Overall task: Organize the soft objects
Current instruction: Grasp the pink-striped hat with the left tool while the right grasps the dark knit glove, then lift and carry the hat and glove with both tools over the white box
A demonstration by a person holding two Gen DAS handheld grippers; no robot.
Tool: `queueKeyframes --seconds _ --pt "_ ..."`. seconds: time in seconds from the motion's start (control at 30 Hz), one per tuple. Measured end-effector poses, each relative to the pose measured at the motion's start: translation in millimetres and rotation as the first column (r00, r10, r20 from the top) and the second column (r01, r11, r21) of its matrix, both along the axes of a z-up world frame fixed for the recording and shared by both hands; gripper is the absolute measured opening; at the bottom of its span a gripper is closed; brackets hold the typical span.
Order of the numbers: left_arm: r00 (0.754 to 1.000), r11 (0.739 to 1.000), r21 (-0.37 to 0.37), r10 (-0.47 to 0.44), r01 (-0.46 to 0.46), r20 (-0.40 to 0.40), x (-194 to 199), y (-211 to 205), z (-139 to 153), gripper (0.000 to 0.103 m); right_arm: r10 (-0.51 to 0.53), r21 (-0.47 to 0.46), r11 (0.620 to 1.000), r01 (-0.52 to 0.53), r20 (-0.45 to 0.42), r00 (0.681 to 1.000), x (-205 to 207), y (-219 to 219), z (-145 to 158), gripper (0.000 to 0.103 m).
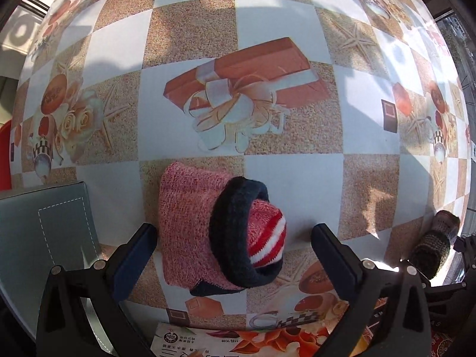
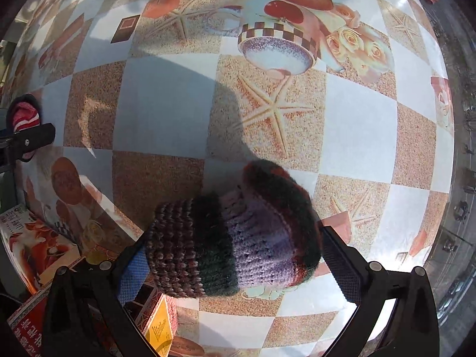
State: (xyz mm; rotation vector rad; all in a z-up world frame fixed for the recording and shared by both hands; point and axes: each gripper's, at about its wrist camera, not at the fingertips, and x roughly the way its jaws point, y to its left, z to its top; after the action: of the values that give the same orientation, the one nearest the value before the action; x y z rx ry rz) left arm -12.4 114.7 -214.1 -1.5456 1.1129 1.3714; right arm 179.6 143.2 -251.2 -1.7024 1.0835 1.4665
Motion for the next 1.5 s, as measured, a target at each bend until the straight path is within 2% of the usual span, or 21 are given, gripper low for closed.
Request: queueKeyframes --seconds 0.13,0.27,0.33,0.37,0.43,0.47,0.5,0.57,0.77,1.0,1.2,1.5 --pt "1.000 1.000 0.010 0.006 -0.006 -0.003 -1 -4 3 0.103 -0.018 0.044 0.999 0.019 -0.023 1.000 22 1 20 0.103" --pt "0.999 0.999 -0.034 0.030 -0.030 0.011 -2 0 1 0.103 -0.036 0.033 0.999 0.037 -0.020 0.999 29 -1 36 0.103" --pt "1.000 0.999 -0.022 0.028 -0.028 0.010 -1 0 4 0.099 -0.064 0.036 0.997 0.065 -0.018 0.998 34 1 41 0.090" --pt "1.000 1.000 -0.008 0.018 -0.018 0.005 1 1 7 0.093 -0.074 0.041 0.996 0.075 -0.019 0.997 38 1 45 0.085" --pt "1.000 0.999 0.028 -0.018 0.018 -0.003 9 2 15 0.077 -0.086 0.052 0.995 0.087 -0.027 0.996 44 1 53 0.064" --pt "0.999 0.998 0.045 -0.047 0.047 -0.008 14 4 20 0.059 -0.095 0.043 0.994 0.097 -0.043 0.995 48 1 55 0.063" --pt "0.997 0.995 0.050 -0.080 0.080 -0.009 20 6 23 0.047 -0.113 0.031 0.993 0.115 -0.062 0.992 52 1 57 0.061" --pt "0.992 0.990 0.061 -0.125 0.127 -0.033 28 7 29 0.040 -0.155 0.021 0.987 0.157 -0.081 0.985 61 1 61 0.060" --pt "0.981 0.971 0.150 -0.178 0.187 -0.077 40 -1 66 0.039 -0.263 0.032 0.962 0.270 -0.151 0.953 84 0 94 0.060" --pt "0.974 0.945 0.238 -0.208 0.224 -0.093 44 -28 113 0.039 -0.262 0.072 0.954 0.291 -0.273 0.926 75 3 155 0.060" --pt "0.970 0.926 0.290 -0.223 0.241 -0.092 39 -66 144 0.039 -0.220 0.098 0.958 0.268 -0.348 0.911 44 -9 195 0.060" --pt "0.972 0.906 0.352 -0.218 0.235 -0.087 10 -118 184 0.039 -0.164 0.132 0.964 0.231 -0.387 0.907 -16 -53 229 0.060"
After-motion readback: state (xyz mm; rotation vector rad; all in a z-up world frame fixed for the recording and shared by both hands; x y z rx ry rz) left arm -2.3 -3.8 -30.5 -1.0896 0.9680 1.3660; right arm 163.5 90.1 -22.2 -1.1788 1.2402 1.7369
